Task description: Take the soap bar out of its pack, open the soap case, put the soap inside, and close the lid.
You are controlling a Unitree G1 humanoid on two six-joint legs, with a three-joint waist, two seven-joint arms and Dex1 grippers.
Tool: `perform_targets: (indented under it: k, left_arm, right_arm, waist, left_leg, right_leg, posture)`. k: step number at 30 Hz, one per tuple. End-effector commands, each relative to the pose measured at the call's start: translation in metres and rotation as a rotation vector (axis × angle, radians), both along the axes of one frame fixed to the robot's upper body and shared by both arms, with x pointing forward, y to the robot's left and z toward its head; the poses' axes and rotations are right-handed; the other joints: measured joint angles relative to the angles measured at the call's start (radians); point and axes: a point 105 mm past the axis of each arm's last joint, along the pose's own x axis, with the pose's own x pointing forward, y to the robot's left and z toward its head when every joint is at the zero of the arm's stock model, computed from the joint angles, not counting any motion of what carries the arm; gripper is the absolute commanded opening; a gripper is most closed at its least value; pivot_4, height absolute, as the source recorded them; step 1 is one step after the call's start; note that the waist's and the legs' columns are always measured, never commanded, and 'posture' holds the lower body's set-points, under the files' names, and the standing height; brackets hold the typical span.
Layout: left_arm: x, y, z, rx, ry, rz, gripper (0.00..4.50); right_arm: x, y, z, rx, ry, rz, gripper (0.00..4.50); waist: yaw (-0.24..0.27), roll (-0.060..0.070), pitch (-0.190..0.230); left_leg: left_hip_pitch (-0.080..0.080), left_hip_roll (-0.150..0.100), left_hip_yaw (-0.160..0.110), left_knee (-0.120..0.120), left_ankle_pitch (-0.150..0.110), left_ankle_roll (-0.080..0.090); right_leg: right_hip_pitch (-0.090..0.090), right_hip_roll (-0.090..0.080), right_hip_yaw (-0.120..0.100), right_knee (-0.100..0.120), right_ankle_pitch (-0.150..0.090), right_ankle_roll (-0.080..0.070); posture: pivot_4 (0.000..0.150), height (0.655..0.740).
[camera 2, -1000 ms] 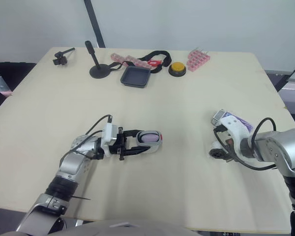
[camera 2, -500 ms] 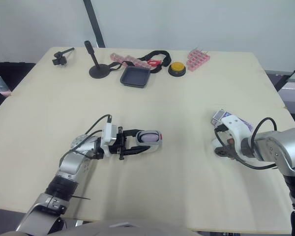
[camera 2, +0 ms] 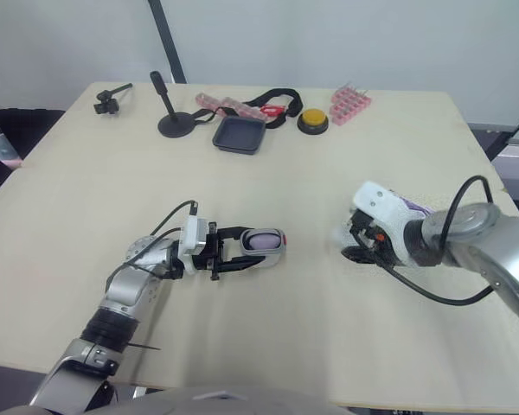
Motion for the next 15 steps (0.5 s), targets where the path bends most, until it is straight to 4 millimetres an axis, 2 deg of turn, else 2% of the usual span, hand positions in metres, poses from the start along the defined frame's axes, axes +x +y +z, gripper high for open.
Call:
perform_targets:
  k: [1,5,15]
  left_arm:
    - [0.004,-0.004,0.007,-0.008,-0.061,-0.02,1.88]
    - [0.007,-0.011,0.006,-0.018,-0.079,-0.041,1.88]
    - [0.01,-0.03,0.007,-0.097,-0.077,-0.087,1.88]
  right_arm:
    - [0.005,0.015,0.027,-0.043,-0.137,0.185,1.95]
    - [0.01,0.03,0.041,-0.071,-0.169,0.338,1.95]
    - [0.018,0.053,0.051,-0.115,-0.168,0.531,1.95]
  waist:
    - [-0.003,0.0,0.0]
    - [-0.008,0.0,0.0]
    - [-0.004,0.0,0.0]
  left_leg:
    - [0.0,0.0,0.0,0.0,0.0,0.0]
    - [0.0,0.0,0.0,0.001,0.0,0.0]
    - [-0.002,0.0,0.0,0.005,0.0,0.002]
  right_leg:
    - [0.0,0.0,0.0,0.0,0.0,0.0]
    - [0.0,0.0,0.0,0.001,0.0,0.0]
    - [-0.002,0.0,0.0,0.006,0.0,0.0]
  posture:
    - [0.15,0.74]
    - [0.15,0.74]
    - [0.15,0.74]
